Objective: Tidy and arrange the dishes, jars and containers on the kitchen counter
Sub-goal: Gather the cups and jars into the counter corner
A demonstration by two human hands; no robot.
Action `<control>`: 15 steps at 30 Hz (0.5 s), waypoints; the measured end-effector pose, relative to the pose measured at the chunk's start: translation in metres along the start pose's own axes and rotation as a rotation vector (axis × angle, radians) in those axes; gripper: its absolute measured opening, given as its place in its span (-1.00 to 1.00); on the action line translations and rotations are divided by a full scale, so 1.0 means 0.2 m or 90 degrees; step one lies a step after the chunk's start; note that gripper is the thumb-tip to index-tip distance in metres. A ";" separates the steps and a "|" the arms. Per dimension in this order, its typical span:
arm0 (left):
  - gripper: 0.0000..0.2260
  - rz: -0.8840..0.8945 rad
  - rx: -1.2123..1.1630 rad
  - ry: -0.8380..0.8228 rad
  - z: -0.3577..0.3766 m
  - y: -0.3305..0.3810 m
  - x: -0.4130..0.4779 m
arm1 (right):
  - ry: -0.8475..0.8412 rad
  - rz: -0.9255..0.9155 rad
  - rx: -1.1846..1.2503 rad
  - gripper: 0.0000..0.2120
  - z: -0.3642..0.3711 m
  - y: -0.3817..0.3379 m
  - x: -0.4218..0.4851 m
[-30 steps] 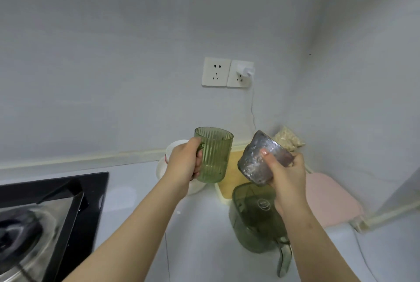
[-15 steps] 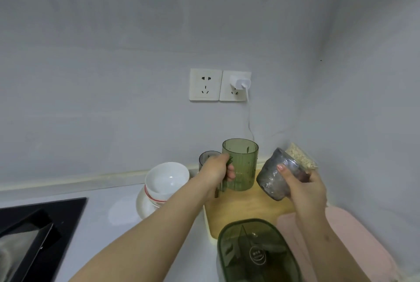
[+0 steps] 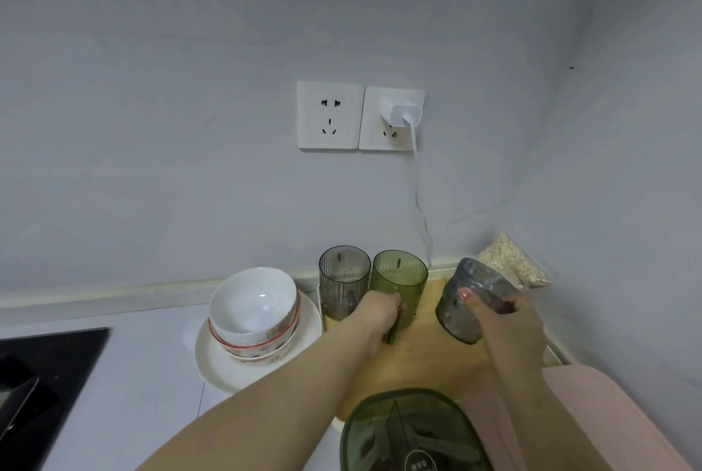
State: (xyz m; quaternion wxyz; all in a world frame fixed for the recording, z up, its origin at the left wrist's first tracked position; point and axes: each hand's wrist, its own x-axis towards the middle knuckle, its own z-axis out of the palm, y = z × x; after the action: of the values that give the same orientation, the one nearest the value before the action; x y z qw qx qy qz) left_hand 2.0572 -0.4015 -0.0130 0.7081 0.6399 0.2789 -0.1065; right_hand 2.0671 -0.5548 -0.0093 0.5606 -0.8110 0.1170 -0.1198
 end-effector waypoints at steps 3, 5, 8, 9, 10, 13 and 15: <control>-0.70 -0.018 -0.019 -0.008 0.01 -0.02 0.06 | -0.025 -0.012 -0.027 -0.55 0.04 0.01 0.04; -0.70 -0.011 -0.012 -0.006 0.02 -0.03 0.09 | -0.042 -0.020 -0.037 -0.61 0.06 0.02 0.05; -0.71 0.009 0.008 -0.005 0.02 -0.04 0.12 | -0.051 -0.018 -0.050 -0.65 0.10 0.02 0.08; -0.72 0.015 0.014 -0.003 0.02 -0.04 0.13 | -0.056 -0.013 -0.057 -0.65 0.12 0.03 0.09; -0.73 0.023 0.019 -0.003 0.02 -0.04 0.14 | -0.060 -0.011 -0.067 -0.63 0.13 0.04 0.10; -0.73 0.037 0.017 -0.007 0.02 -0.05 0.17 | -0.076 -0.018 -0.112 -0.56 0.18 0.07 0.14; -0.73 0.043 0.016 -0.001 0.03 -0.04 0.16 | -0.083 -0.028 -0.124 -0.58 0.20 0.08 0.16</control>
State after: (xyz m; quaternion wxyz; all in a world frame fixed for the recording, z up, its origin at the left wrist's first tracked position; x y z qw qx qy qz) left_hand 2.0817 -0.4011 -0.0367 0.7035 0.6577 0.2549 -0.0865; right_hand 2.1090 -0.5347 -0.0359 0.4826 -0.8702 0.0739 -0.0669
